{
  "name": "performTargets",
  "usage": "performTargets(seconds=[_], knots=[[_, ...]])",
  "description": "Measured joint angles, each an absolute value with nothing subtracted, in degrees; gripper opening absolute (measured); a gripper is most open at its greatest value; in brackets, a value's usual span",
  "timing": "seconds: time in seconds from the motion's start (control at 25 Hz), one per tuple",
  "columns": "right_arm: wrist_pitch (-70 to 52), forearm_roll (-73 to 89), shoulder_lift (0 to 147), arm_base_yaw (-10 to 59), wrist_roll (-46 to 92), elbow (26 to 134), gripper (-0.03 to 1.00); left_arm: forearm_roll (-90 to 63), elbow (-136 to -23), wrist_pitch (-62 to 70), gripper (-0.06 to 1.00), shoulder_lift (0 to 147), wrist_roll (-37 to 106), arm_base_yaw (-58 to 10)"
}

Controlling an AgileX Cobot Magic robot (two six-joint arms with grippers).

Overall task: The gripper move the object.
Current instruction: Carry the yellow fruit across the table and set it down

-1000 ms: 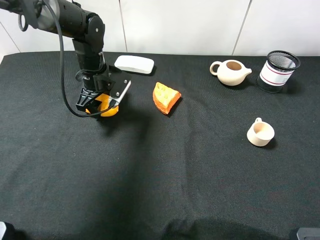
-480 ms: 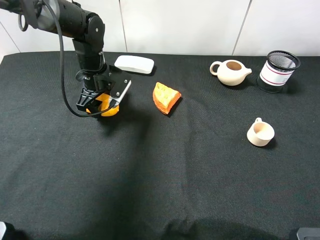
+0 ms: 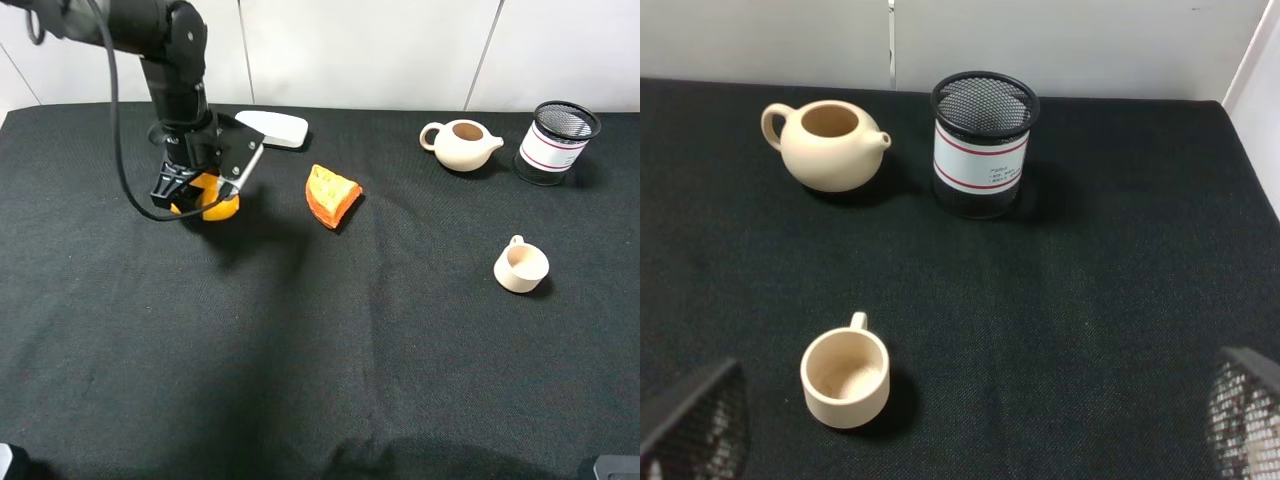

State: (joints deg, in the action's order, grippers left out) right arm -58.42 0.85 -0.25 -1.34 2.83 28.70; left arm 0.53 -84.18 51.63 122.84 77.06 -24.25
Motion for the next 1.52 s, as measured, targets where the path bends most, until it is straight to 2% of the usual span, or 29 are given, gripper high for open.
performTargets(seconds=[0.56,1.52], knots=[[-58.4,0.8,-0.3,-1.3,2.8,28.7,0.69,0.5,-84.4,57.1,0.69,117.4,69.3,-25.1],[-58.4,0.8,-0.3,-1.3,2.8,28.7,0.69,-2.3,-89.7,56.0,0.69,116.5,58.9,-39.2]])
